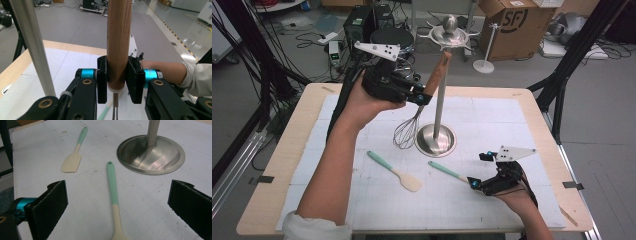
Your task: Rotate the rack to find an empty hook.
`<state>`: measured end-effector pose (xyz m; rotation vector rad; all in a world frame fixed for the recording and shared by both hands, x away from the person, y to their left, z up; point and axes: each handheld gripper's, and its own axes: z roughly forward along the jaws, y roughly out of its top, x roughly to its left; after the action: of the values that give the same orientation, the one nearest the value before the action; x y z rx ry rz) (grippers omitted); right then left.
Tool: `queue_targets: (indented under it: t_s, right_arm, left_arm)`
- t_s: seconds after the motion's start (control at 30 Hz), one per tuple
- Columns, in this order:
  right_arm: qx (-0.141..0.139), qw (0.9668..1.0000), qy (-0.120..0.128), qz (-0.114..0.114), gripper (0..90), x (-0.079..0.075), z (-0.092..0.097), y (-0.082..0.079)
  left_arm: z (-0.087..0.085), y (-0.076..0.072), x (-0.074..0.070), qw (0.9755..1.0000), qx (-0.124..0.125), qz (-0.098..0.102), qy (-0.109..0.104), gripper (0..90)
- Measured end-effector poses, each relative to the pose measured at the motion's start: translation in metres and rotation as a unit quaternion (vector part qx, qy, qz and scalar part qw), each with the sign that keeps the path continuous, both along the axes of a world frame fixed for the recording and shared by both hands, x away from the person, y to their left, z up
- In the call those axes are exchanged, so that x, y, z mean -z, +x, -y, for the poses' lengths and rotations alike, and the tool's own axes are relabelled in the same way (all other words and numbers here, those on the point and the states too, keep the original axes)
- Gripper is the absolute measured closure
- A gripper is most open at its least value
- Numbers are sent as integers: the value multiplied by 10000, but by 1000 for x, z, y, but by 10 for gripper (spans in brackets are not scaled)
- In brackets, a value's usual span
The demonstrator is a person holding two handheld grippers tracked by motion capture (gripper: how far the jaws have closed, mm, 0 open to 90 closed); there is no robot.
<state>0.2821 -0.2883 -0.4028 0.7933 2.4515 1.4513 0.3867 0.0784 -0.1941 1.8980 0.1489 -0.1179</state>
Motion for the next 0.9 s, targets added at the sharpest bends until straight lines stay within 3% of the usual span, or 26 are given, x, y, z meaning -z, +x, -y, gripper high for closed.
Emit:
queue_targets:
  t_s: [0.23,0.5,0.9]
  right_arm:
    - [-6,10000,-13,-1,23,0,0,0]
    - [5,10000,-14,-19,23,0,0,0]
    - [27,10000,-14,-15,23,0,1,0]
  left_arm:
    - [-4,6,-4,10000,-70,-2,-67,731]
    - [-4,19,2,9999,-80,-99,-85,731]
    - [13,24,7,9999,6,-102,-41,728]
